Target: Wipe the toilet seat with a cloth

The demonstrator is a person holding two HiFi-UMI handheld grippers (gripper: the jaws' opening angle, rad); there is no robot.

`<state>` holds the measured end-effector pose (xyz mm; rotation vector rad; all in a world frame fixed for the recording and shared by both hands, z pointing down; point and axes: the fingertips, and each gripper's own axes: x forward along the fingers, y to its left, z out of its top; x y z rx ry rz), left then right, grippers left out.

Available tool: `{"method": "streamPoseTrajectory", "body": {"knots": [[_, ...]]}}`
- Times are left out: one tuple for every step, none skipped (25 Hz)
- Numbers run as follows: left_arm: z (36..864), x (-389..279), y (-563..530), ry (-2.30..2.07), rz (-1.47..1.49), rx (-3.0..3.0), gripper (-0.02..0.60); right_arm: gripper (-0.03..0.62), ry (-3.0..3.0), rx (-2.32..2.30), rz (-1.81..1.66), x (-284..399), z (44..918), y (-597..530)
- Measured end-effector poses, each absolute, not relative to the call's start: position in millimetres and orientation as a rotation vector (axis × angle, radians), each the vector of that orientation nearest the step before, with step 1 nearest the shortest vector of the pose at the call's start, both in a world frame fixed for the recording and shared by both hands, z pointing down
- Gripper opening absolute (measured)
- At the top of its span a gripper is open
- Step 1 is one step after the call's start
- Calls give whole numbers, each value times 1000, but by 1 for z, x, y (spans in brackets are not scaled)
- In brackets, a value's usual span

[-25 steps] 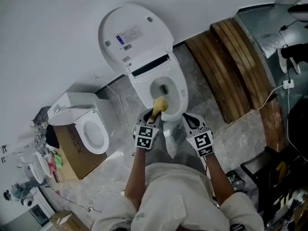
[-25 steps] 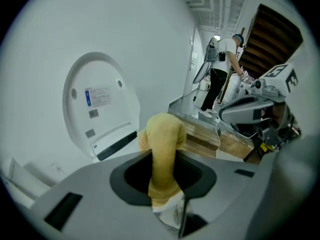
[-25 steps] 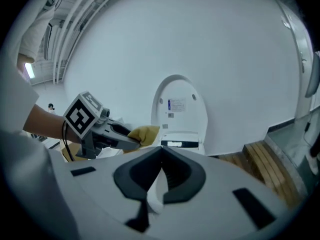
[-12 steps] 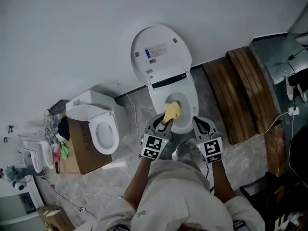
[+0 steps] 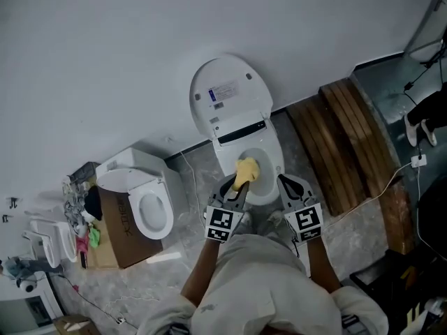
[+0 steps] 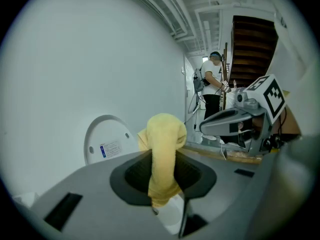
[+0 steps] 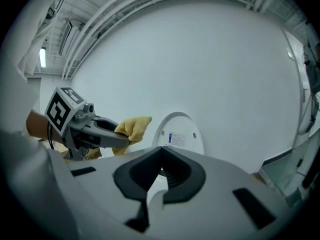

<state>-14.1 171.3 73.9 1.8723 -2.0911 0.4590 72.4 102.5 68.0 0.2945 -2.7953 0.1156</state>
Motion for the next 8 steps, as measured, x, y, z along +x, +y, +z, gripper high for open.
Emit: {"method": "streamPoseTrajectory", "body": {"knots": [[71,-16,172,-2094,451,1882,120,6,-2790,299,98,70,66,102],[68,-19,171,-2100,441,1891,120,6,-2788,297,79,66,64,102],[65,-23,170,-2106,427,1899,120,6,-2790,290,61,60,60,103],[62,-26,171,-2109,416,1908,120,6,-2792,281,45,55,56,105],[59,-29,173,-2111,409,1919,120,6,-2793,275,28,50,52,109],[56,-32,175,-2112,405,1932,120,6,-2794,273,10,44,48,112],[52,-36,177,-2115,402,1946,120,6,-2796,273,-10,39,44,115],[48,-39,178,-2118,398,1960,120,6,-2799,273,-30,34,40,118]]}}
